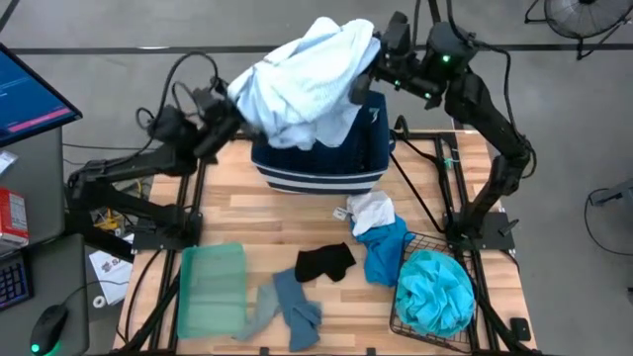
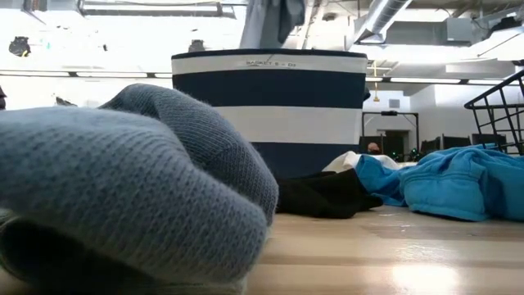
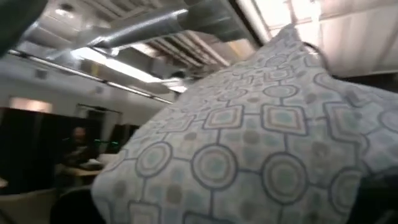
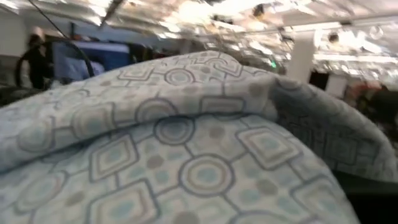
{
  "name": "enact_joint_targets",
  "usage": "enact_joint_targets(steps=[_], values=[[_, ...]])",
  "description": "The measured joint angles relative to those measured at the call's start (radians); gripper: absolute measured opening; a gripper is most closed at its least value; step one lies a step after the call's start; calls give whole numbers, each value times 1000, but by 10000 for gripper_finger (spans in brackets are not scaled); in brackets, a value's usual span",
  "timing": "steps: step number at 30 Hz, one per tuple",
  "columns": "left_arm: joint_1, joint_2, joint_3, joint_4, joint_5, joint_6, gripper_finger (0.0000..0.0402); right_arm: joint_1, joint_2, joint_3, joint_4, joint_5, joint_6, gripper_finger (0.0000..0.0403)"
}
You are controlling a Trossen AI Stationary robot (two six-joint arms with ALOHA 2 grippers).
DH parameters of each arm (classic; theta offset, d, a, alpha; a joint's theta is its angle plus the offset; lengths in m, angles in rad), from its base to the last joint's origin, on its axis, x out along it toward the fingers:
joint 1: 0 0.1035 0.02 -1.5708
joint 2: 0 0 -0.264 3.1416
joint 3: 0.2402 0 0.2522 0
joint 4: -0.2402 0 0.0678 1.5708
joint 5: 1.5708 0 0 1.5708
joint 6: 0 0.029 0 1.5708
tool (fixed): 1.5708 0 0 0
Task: Pick & Place Cloths
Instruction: Put the blue polo into the blue bin
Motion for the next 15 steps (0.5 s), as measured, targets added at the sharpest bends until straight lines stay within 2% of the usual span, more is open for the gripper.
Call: enact_joint_targets(steps=[6,10,15], values=[[157,83,0,-98,77,-136,5,-80,60,0,-144,5,52,0],[202,133,0,-196,86,-152,7,-128,114,0,-317,11,80,0],[227,159,0,-402,88,-151,7,-159,182,0,-532,8,82,0]])
